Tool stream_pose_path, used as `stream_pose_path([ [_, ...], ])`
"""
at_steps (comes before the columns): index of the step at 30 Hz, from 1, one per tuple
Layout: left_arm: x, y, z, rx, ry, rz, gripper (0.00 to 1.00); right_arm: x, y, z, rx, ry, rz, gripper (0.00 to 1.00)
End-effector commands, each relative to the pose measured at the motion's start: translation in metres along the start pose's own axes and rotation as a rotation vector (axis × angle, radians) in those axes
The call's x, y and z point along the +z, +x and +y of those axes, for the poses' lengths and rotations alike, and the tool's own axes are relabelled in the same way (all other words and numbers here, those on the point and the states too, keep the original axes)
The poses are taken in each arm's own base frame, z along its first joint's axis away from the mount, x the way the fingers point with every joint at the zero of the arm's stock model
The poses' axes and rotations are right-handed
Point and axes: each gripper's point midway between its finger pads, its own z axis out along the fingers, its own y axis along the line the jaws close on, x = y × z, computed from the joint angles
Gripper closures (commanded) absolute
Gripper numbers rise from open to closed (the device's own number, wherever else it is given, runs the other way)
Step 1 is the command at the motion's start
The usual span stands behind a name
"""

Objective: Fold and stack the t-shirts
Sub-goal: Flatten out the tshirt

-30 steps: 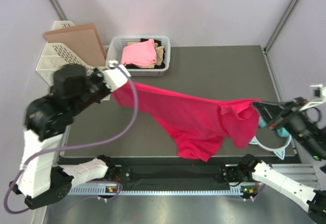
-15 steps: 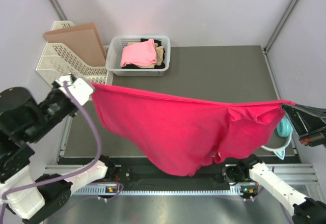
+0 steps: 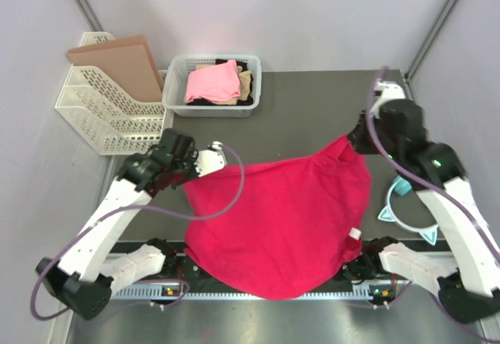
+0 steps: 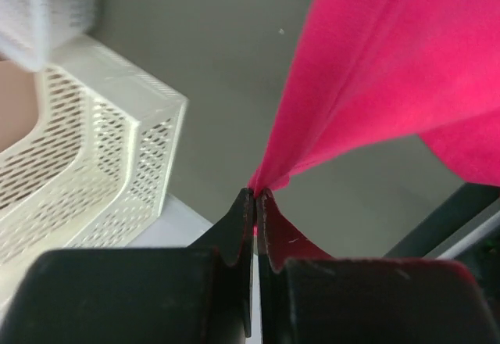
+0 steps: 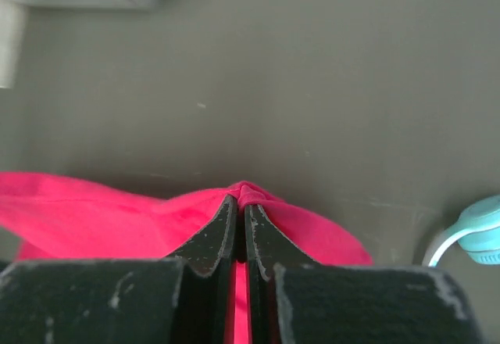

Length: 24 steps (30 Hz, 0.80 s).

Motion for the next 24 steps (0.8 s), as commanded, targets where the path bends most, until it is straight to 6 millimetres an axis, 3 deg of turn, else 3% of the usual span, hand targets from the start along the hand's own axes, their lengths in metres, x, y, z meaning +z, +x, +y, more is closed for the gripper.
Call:
stream_pose_path([
  [1,0.062,-0.001,0.036,0.066,-0.131,0.01,1.0,0.066,-0.01,-0.02,0.01,0.124,-0.029,1.0],
  [2,0.086,0.014,0.041,0.032,-0.09,0.073,1.0,0.078,-0.007,-0.027,0.018,0.145,-0.013,1.0],
  [4,0.102,0.018,0.067,-0.021,-0.093,0.093,1.0,0.109,0.003,-0.034,0.027,0.159,0.036,1.0],
  [5,0.125,0.036,0.072,-0.052,-0.046,0.183,1.0,0.118,0.005,-0.041,0.039,0.175,0.049,1.0],
  [6,0.127,0.032,0.093,-0.086,-0.072,0.191,1.0,0.129,0.007,-0.044,0.046,0.176,0.052,1.0],
  [8,0.154,0.046,0.1,-0.12,-0.021,0.259,1.0,0.152,0.018,-0.053,0.061,0.187,0.099,1.0],
  [9,0.157,0.043,0.112,-0.127,-0.042,0.256,1.0,0.161,0.018,-0.054,0.064,0.178,0.098,1.0],
  [16,0.207,0.047,0.132,-0.115,-0.064,0.311,1.0,0.217,0.04,-0.063,0.072,0.178,0.194,1.0],
  [24,0.226,0.042,0.149,-0.125,-0.086,0.318,1.0,0.248,0.034,-0.065,0.072,0.176,0.224,1.0],
])
